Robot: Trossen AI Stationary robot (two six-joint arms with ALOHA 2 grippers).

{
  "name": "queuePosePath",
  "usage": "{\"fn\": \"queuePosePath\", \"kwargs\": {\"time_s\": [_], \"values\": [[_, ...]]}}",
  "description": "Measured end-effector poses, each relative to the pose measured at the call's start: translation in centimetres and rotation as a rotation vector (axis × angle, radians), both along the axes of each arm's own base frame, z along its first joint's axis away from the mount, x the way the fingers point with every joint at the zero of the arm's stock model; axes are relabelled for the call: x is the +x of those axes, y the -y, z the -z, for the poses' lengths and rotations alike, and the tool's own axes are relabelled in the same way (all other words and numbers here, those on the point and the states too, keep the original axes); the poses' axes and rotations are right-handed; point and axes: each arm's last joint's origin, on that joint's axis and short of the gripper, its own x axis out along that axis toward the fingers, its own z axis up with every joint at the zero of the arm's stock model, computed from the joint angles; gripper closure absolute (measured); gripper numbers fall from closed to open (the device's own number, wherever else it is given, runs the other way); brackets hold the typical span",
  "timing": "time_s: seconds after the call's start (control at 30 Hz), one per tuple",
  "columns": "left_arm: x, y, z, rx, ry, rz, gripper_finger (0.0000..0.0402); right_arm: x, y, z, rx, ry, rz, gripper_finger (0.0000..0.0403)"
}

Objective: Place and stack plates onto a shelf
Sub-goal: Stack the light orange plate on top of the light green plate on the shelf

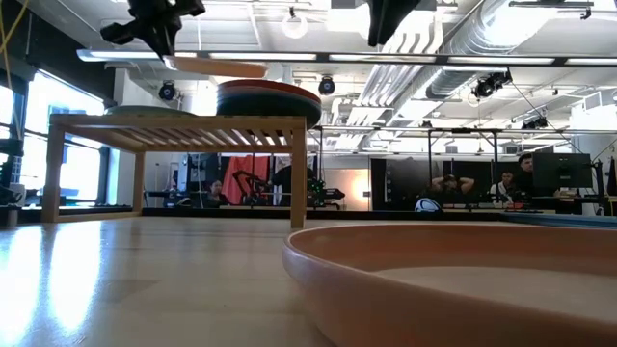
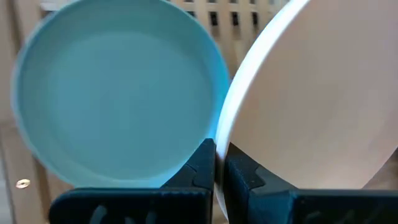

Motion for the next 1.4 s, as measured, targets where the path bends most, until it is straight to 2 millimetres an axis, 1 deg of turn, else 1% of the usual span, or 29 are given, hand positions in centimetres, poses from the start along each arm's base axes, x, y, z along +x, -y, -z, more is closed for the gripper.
{"fn": "queuePosePath", "kwargs": {"time_s": [0.1,0.23,0.47,0.63,0.93,1.4], "values": [[-0.8,-0.1,-0.1,-0.008,0.002,-0.036,0.0399,0.0,1.3,0.0,0.054,0.001,0.023,0.0284],[-2.5,0.2,-0.5,-0.026,0.009,-0.112,0.0399,-0.2,2.8,0.1,0.120,0.005,0.050,0.0284],[-4.9,0.3,-0.9,-0.019,0.011,-0.229,0.0399,-0.4,4.5,0.1,0.115,0.001,0.074,0.0284],[-6.2,0.3,-0.9,-0.040,-0.011,-0.303,0.0399,-0.4,4.7,0.1,0.115,-0.004,0.068,0.0284],[-7.5,-0.3,-0.3,-0.059,-0.104,-0.383,0.0399,-0.5,4.6,0.1,0.143,-0.011,0.057,0.0284],[-7.3,-1.4,2.3,-0.176,-0.137,-0.386,0.0399,-0.7,4.6,0.2,0.141,-0.035,0.046,0.0284]]}}
